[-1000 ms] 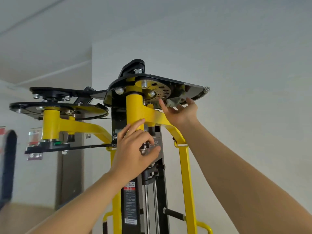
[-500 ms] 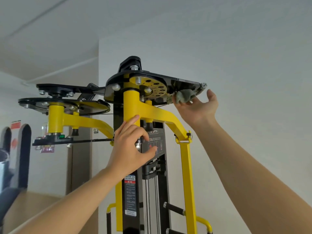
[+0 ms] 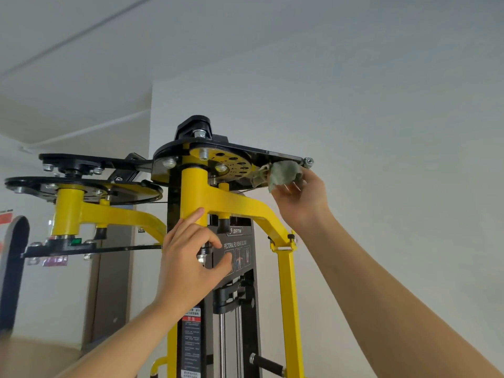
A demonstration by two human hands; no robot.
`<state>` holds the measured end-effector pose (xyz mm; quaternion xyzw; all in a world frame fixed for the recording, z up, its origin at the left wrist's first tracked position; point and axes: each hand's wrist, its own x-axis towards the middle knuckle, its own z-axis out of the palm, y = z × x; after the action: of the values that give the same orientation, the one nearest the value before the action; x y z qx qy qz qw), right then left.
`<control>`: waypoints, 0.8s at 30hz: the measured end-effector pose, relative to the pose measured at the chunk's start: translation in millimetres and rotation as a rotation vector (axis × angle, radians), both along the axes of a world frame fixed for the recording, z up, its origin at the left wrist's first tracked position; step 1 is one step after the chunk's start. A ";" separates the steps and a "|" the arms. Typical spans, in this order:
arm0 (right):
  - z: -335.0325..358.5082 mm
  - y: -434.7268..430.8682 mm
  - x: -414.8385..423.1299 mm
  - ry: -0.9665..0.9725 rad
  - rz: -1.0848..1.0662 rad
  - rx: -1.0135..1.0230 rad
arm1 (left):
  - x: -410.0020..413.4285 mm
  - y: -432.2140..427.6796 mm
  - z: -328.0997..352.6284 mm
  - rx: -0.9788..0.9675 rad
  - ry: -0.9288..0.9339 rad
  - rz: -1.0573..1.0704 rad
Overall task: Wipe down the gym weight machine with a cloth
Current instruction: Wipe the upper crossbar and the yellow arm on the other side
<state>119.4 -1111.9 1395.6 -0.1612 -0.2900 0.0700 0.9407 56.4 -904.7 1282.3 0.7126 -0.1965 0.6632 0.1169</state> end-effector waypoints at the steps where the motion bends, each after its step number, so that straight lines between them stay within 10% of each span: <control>1: -0.9 -4.0 -2.2 -0.018 -0.099 -0.043 | 0.3 -0.5 -0.4 -0.009 -0.005 -0.001; 11: 19.7 -34.6 -7.7 -0.533 -1.292 -0.551 | -3.4 -1.5 -2.0 -0.022 0.004 -0.009; 24: 95.9 -9.3 -69.0 -1.168 -0.985 -1.092 | -6.3 -0.2 -2.0 -0.021 0.043 -0.041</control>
<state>50.4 -1121.2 1491.5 -0.6945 -0.5423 -0.3019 0.3639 50.2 -904.9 1280.3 0.7212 -0.2016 0.6473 0.1421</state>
